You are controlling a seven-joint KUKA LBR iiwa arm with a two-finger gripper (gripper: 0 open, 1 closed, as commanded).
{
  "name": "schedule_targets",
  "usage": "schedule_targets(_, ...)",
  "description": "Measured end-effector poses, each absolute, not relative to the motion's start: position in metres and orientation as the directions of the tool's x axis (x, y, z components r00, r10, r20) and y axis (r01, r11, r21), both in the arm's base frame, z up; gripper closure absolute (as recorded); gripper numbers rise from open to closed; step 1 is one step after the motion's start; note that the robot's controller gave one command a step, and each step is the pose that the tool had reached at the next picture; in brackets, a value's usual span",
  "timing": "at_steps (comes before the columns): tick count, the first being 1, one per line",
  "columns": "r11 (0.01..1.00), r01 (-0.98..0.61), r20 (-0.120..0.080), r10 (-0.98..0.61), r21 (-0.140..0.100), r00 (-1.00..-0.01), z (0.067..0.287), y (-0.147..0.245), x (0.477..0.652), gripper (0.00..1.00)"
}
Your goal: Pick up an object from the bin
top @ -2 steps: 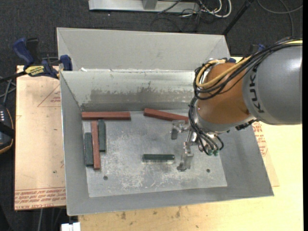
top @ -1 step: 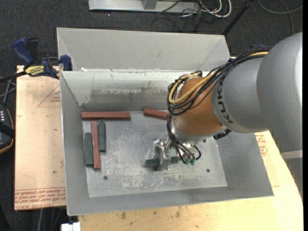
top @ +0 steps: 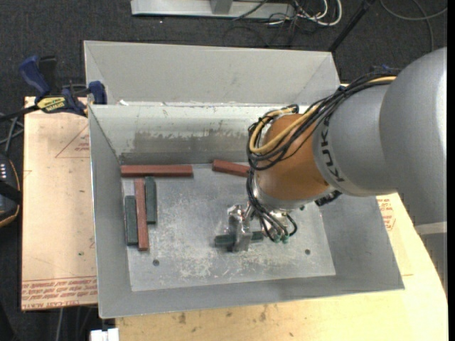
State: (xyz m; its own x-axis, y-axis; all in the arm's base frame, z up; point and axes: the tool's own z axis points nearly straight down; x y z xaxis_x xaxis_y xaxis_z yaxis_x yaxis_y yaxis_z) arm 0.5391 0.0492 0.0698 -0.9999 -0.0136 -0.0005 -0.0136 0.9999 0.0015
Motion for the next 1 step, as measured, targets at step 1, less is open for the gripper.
schedule_targets(1, 0.997, -0.071, -0.003, -0.071, 0.001, -0.997, 0.2058, 0.0507, 0.5268, 1.0)
